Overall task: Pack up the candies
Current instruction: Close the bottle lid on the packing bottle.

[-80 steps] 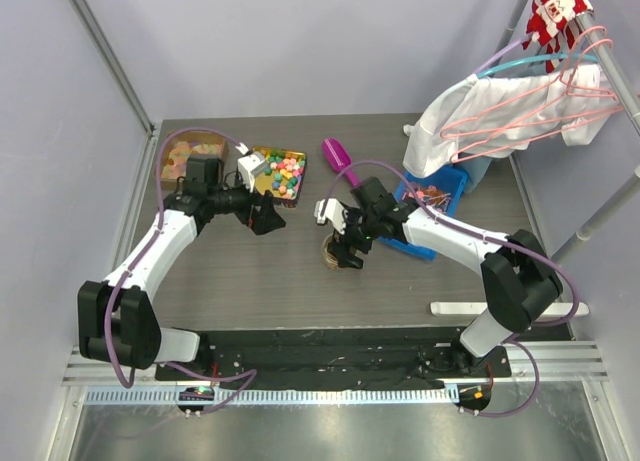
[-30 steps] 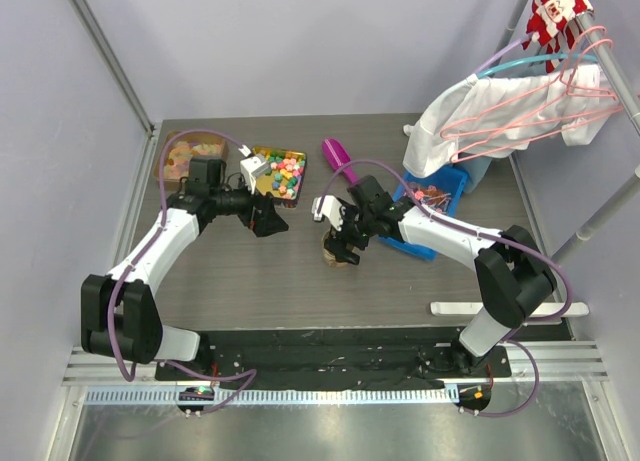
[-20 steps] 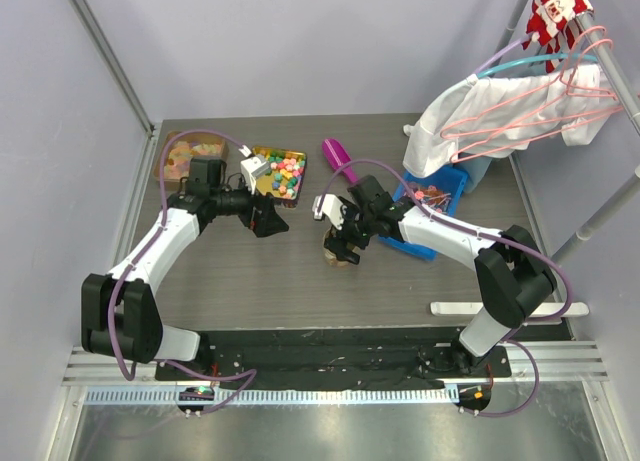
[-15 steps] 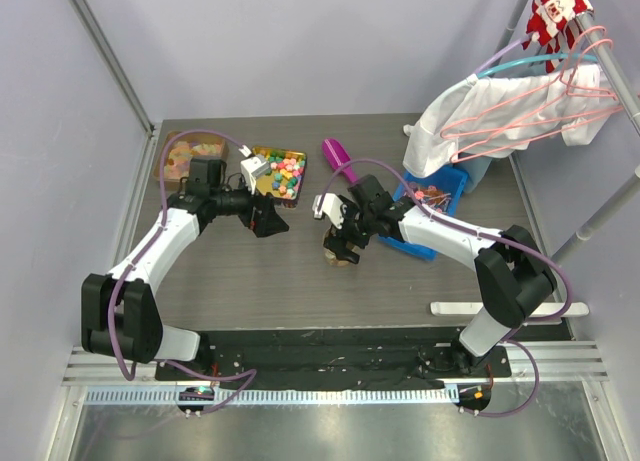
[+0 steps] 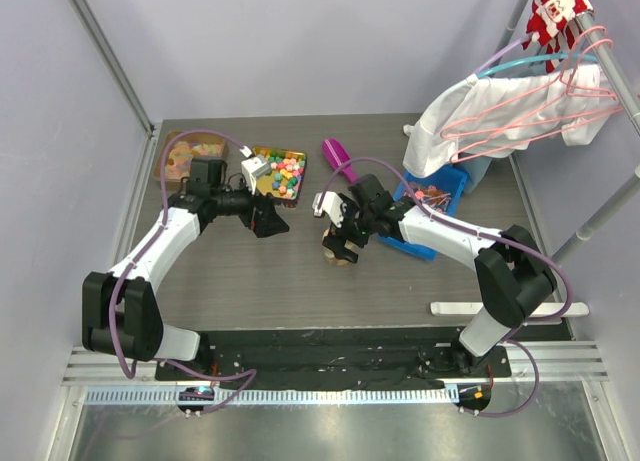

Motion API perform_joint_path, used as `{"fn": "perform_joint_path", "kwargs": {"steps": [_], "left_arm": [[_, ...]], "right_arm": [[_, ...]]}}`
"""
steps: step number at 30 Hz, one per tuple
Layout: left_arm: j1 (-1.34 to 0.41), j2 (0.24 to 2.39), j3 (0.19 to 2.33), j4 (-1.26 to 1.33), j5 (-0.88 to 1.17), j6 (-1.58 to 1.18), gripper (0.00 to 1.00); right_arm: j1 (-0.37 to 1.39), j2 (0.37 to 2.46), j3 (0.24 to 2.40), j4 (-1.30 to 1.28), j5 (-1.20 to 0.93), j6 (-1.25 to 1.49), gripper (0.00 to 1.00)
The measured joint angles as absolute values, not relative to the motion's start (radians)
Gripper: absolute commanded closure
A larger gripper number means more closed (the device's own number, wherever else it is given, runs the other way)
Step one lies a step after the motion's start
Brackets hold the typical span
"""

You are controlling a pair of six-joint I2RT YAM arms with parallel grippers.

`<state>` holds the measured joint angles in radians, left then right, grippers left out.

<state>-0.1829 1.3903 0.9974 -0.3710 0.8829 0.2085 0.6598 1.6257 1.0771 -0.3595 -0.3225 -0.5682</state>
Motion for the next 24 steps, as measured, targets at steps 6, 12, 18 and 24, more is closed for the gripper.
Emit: {"fn": "perform_joint_path", "kwargs": {"steps": [6,12,18,24], "left_arm": [[-0.183,1.39,0.997,-0.371,0.883,0.208,0.0],[-0.183,1.39,0.997,-0.371,0.883,0.209,0.0],[-0.183,1.39,0.997,-0.371,0.883,0.208,0.0],[-0.183,1.391,0.997,-0.371,0.883,0.208,0.0]], "right_arm": [[0.659,1.626,1.077,-0.361,-0.324,-0.569,0.02],[0.659,1.626,1.077,-0.366,-0.325,-0.569,0.02],[0.659,1.624,1.077,-0.381,-0.342,-0.57,0.0],[0.659,1.591,1.077,-0.393,-0.354,-0.573,0.0]]}}
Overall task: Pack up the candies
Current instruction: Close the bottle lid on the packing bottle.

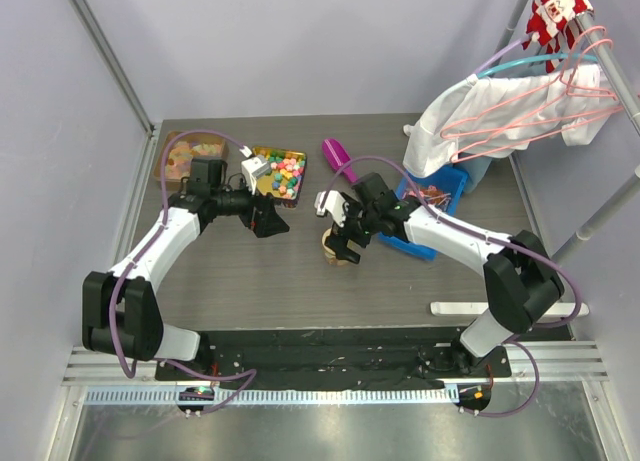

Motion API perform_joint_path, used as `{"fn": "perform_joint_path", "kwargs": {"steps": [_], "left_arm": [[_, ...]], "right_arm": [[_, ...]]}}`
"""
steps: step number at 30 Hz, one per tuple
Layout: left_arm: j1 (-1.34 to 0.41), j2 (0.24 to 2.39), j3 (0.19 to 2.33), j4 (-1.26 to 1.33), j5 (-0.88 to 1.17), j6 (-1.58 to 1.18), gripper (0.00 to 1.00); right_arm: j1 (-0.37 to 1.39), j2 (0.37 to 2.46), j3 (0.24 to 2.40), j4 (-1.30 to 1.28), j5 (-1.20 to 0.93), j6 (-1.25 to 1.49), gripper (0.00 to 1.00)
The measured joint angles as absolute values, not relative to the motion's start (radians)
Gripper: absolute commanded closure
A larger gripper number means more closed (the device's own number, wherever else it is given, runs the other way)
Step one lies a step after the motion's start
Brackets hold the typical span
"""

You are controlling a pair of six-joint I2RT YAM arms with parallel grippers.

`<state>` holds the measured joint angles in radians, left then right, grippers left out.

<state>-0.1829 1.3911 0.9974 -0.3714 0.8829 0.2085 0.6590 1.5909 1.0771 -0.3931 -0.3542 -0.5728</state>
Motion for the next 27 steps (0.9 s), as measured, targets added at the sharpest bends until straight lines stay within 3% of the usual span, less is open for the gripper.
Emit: {"fn": "perform_joint_path", "kwargs": {"steps": [27], "left_arm": [[-0.183,1.394,0.997,-0.371,0.891,0.208,0.0]], "right_arm": [[0.606,1.56,1.077,-0.348,-0.221,-0.56,0.0]]}}
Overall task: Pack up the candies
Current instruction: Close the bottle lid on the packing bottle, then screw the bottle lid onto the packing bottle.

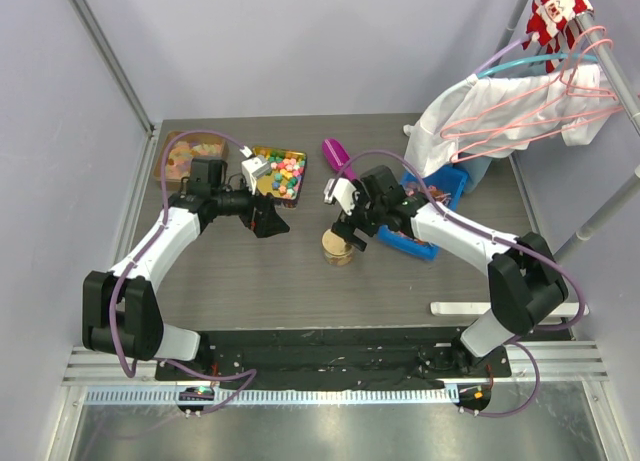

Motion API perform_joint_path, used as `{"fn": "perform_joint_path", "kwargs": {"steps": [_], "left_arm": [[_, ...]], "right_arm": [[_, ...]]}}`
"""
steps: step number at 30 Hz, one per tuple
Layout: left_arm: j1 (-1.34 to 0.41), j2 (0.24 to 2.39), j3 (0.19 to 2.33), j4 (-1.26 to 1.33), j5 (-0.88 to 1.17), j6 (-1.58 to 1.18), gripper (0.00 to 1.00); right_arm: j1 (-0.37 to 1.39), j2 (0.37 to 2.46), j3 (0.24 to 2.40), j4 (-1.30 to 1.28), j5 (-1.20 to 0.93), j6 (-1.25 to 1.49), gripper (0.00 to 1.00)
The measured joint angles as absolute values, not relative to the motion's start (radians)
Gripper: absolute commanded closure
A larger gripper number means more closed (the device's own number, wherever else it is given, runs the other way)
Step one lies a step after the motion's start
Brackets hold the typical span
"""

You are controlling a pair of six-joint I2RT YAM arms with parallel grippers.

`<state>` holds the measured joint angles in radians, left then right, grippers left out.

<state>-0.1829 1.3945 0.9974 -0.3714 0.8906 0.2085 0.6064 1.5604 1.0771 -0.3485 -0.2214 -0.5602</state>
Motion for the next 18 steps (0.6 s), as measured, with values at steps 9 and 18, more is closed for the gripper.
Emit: {"fn": "perform_joint_path", "kwargs": {"steps": [9,18], "left_arm": [[-0.183,1.406,0.997,-0.371,0.891,0.208,0.0],[-0.255,1.427,0.997,-0.368,0.811,0.244,0.0]], "right_arm": [[0.606,1.633,1.133,-0.396,-0.221,-0.606,0.0],[0.606,1.627,1.137,-0.416,-0.226,-0.606,0.0]]}}
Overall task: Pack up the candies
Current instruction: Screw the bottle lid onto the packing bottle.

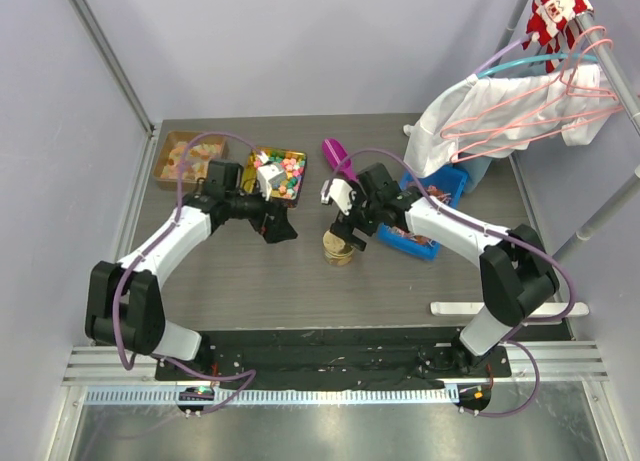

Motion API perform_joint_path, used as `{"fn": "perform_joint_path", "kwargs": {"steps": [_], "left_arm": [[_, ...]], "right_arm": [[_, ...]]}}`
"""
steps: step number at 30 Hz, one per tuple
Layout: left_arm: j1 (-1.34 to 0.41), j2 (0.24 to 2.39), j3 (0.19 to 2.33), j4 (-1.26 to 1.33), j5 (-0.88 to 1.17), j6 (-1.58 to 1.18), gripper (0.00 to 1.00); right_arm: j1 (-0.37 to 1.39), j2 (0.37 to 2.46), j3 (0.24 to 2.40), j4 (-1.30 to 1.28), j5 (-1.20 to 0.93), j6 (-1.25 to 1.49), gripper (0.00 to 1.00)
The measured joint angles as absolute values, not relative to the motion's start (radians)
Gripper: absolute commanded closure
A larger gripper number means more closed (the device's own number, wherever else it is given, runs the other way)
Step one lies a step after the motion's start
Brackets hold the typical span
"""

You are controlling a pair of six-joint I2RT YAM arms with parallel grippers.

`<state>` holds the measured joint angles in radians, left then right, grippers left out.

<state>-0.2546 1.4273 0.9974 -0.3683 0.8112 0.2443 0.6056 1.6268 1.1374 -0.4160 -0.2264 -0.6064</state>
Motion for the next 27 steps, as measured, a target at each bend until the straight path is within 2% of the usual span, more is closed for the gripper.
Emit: {"fn": "perform_joint_path", "kwargs": {"steps": [5,12,27], "left_arm": [[-0.323,1.47,0.997,-0.354,0.774,0.251,0.0],[-0.319,1.474,0.994,-0.331,0.759,0.245,0.0],[-0.319,1.467,0.982,-0.324,0.759,0.247,0.0]], "right_arm": [[0.608,1.6,1.137,-0.413,-0.242,-0.559,0.0],[0.624,1.576,1.122,-0.319,-0.237,-0.485,0.0],[0.697,1.668,1.117,-0.233,-0.19,-0.447,0.0]]}}
